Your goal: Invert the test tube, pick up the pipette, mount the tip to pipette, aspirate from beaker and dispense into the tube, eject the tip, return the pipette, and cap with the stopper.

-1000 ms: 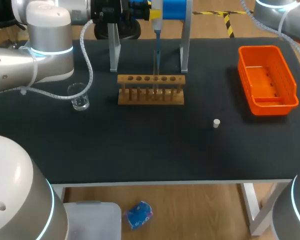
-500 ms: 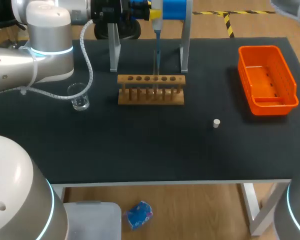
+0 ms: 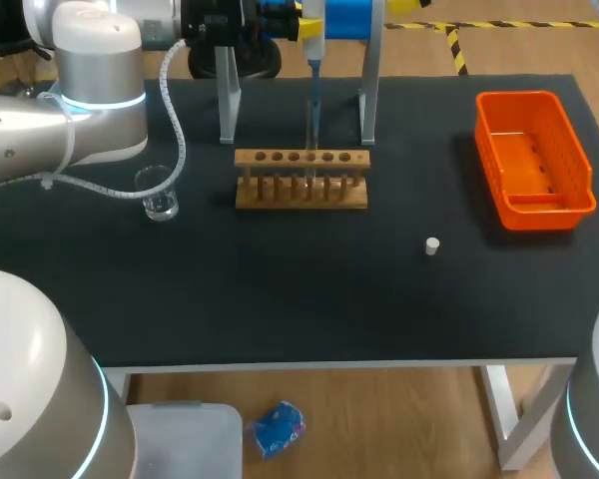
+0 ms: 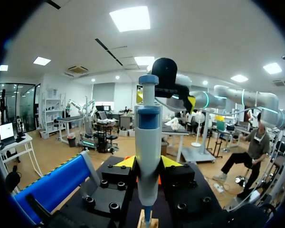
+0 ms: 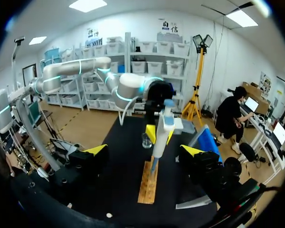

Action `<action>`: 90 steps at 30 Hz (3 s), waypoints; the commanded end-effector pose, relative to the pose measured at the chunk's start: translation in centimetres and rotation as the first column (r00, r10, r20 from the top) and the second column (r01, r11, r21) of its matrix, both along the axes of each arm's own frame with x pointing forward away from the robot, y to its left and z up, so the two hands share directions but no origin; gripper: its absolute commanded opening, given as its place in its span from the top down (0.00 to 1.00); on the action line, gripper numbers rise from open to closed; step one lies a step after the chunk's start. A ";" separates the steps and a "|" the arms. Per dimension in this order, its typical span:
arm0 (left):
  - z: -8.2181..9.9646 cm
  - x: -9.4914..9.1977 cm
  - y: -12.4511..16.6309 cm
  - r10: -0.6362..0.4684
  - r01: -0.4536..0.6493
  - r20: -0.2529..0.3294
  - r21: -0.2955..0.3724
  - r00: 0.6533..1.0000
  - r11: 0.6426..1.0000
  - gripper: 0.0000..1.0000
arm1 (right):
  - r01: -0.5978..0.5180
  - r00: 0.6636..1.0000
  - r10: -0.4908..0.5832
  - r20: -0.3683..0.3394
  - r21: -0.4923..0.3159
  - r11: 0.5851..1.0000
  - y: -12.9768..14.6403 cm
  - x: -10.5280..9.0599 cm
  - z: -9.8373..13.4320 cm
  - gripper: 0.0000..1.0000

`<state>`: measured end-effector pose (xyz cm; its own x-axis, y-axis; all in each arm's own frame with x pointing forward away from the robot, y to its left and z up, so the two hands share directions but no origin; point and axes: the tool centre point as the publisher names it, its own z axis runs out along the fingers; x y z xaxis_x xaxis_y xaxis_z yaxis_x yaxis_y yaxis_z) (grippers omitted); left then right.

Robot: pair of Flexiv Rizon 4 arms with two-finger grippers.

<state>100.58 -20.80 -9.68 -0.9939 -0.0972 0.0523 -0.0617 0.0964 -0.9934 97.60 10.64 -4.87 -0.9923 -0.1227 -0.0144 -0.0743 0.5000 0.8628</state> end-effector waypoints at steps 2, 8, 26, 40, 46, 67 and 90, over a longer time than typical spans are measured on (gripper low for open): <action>0.1 0.0 -0.1 0.001 -0.001 0.000 0.002 1.000 1.000 1.00 | 0.045 0.999 -0.044 0.031 -0.012 0.999 -0.5 -0.8 -3.6 0.00; 0.1 0.0 -0.1 0.001 -0.001 0.000 0.002 1.000 1.000 1.00 | 0.057 0.998 -0.056 0.033 -0.015 0.998 -0.7 -0.9 -8.2 0.00; 0.1 0.0 -0.1 0.001 -0.001 0.000 0.002 1.000 1.000 1.00 | 0.097 0.995 -0.096 0.014 -0.055 0.994 0.9 -1.5 -18.1 0.00; 0.1 0.0 -0.1 0.001 -0.001 0.000 0.002 1.000 1.000 1.00 | 0.063 0.998 -0.064 -0.014 -0.049 0.997 1.9 -2.0 -19.9 0.00; 0.1 0.0 -0.1 0.001 -0.001 0.000 0.002 1.000 1.000 1.00 | 0.063 0.998 -0.064 -0.014 -0.049 0.997 1.9 -2.0 -19.9 0.00; 1.3 -0.3 0.0 -0.004 0.003 0.017 0.011 1.000 1.000 1.00 | 0.063 0.998 -0.064 -0.014 -0.049 0.997 1.9 -2.0 -19.9 0.00; 4.1 -0.4 0.3 0.014 -0.015 0.016 0.029 1.000 0.999 1.00 | 0.063 0.998 -0.064 -0.014 -0.049 0.997 1.9 -2.0 -19.9 0.00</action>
<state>100.44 -20.65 -6.17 -0.9937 -0.1075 0.0324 -0.0447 0.1144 -0.9924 95.62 12.51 -24.69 -0.9982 -0.0590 0.0058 -0.0273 0.5443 0.8385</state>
